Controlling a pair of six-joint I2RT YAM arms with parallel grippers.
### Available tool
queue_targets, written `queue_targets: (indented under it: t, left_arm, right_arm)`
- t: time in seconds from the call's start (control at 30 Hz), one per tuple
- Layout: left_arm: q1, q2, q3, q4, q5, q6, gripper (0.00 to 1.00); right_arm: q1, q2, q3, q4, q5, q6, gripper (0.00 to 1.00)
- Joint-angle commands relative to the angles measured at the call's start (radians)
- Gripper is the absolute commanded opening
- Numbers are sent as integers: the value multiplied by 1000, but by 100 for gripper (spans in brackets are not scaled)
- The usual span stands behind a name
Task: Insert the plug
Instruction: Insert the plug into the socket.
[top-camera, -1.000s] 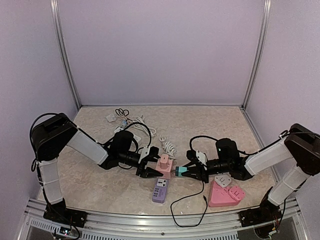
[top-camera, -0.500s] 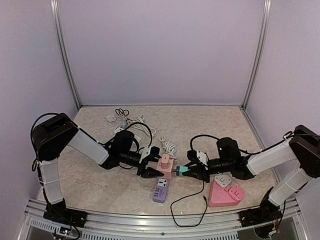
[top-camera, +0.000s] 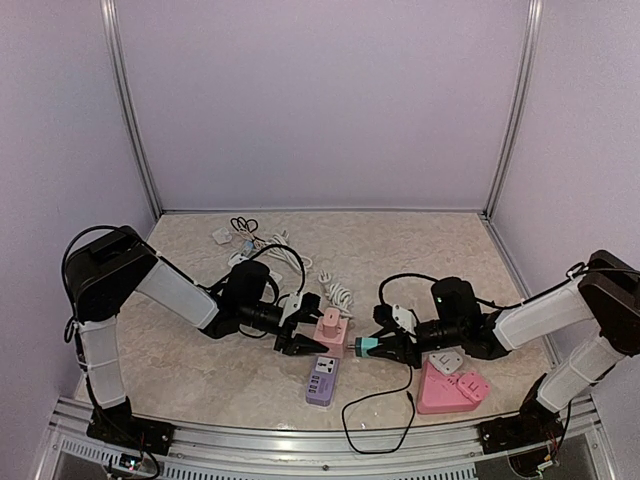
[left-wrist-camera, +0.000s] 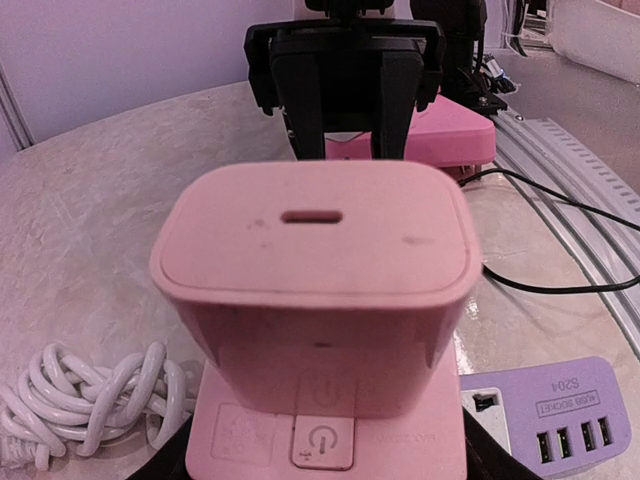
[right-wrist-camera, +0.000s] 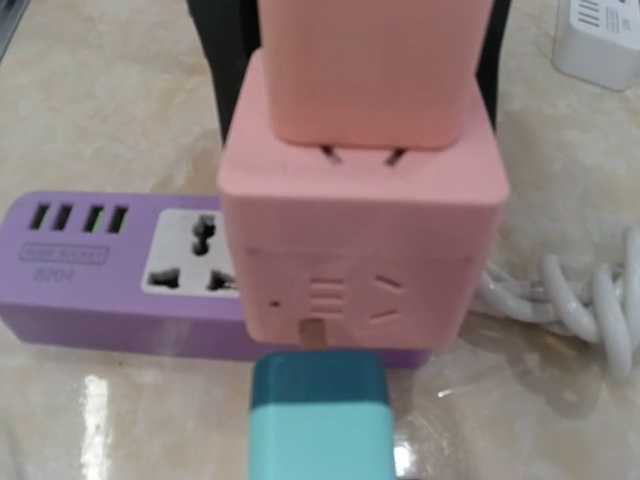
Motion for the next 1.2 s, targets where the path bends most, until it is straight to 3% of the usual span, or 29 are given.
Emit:
queue_targets:
  t: [0.0, 0.3, 0.93, 1.17]
  left_arm:
    - [-10, 49, -7, -92, -47, 38, 0]
    - [-13, 70, 11, -94, -44, 40, 0]
    - [-15, 75, 11, -93, -45, 43, 0]
    - [-20, 83, 20, -89, -41, 39, 0]
  right_arm:
    - [2, 2, 17, 27, -45, 27, 0]
    - [-3, -5, 7, 100, -35, 66, 0]
    - [-3, 28, 40, 27, 22, 49, 0]
    - [-3, 37, 40, 80, -5, 84, 0]
